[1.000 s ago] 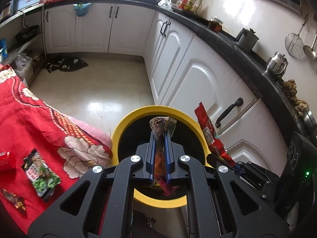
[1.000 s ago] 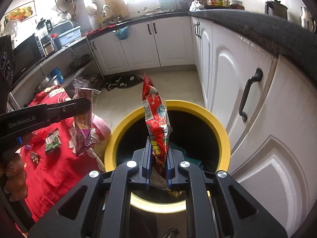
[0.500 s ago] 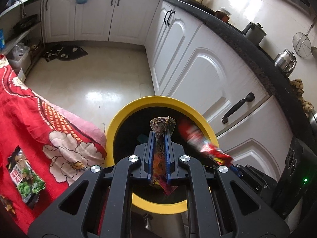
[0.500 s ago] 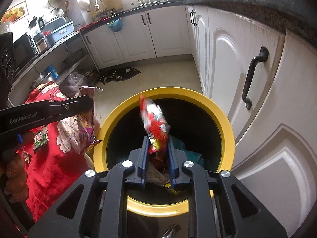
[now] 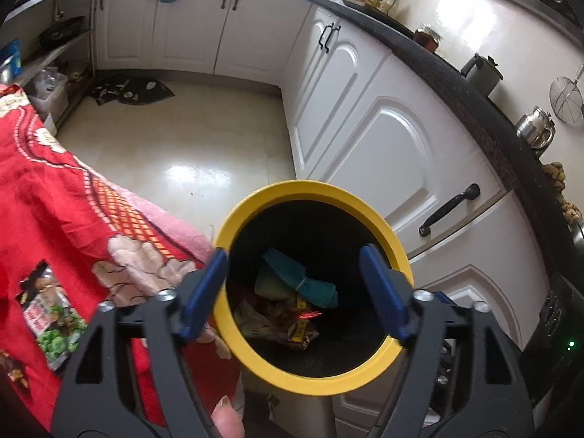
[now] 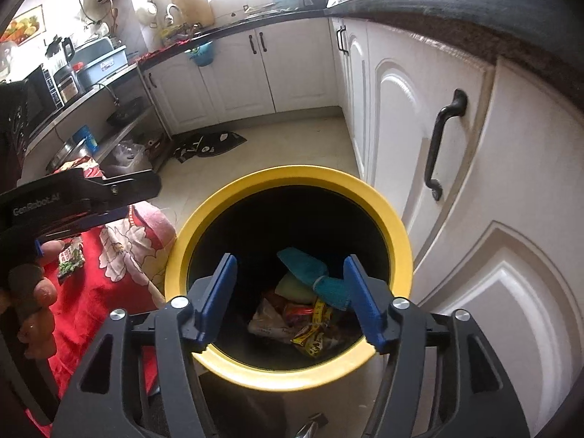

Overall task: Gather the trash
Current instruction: 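Open the right tool over the bin while the left tool releases the orange wrapper into it, then move both tools back over the table toward the remaining wrappers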

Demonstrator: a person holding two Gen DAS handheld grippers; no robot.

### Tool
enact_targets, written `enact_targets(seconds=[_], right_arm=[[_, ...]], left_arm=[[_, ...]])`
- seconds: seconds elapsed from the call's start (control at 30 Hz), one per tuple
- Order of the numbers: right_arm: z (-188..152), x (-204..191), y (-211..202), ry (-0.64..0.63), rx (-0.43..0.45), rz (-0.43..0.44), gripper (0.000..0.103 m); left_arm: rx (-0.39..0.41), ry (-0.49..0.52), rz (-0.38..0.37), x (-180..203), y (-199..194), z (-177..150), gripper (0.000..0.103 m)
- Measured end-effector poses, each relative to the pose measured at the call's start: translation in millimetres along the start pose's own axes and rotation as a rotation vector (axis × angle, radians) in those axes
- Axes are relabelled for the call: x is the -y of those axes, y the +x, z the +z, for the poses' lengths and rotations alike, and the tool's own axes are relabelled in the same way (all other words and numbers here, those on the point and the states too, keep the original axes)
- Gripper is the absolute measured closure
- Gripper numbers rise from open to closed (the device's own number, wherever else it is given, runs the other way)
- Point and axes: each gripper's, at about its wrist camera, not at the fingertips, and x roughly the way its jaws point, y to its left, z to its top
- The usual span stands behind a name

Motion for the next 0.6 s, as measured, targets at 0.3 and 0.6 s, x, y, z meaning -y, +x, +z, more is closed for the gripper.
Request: enact_targets(seconds=[0.3, 0.6], right_arm=[[2.5, -11.8, -30.6, -0.017, 0.074, -0.014, 0.028], [5.8, -29.1, -53.8, -0.045, 0.125, -0.003, 0.025]], left_arm=[[0.066, -0.009, 0.040, -10.6, -36.4, -4.9, 0.011], [0.106, -0.052, 0.042, -25.9, -68.3, -13.9, 0.011]])
